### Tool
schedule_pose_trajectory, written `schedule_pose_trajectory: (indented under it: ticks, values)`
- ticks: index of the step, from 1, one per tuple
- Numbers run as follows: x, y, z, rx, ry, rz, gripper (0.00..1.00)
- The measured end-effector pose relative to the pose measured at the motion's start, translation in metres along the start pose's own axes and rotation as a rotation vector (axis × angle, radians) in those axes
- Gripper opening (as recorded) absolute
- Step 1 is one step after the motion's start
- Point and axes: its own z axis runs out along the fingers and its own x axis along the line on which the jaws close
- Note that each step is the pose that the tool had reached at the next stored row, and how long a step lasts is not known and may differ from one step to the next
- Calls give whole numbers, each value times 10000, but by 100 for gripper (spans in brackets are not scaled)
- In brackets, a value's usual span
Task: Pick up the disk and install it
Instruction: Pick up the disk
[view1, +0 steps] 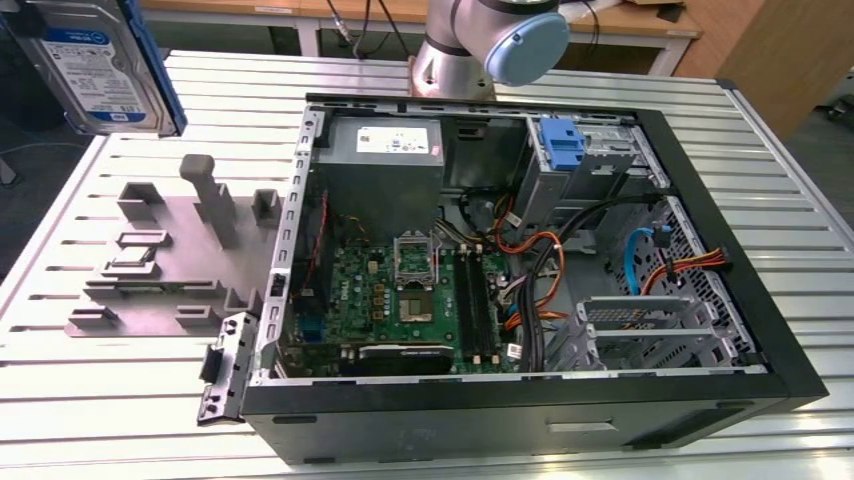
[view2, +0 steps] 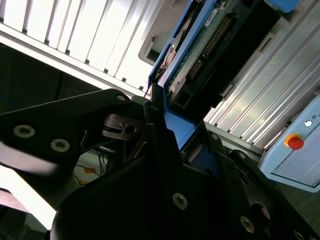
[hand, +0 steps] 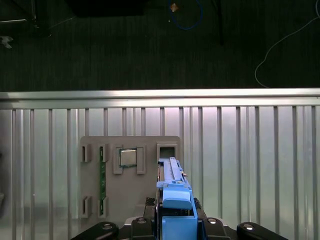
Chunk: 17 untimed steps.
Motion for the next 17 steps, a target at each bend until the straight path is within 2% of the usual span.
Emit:
schedule_pose_trajectory:
  ticks: [17]
  values:
    - [0, 0, -85, -1, 1, 0, 36]
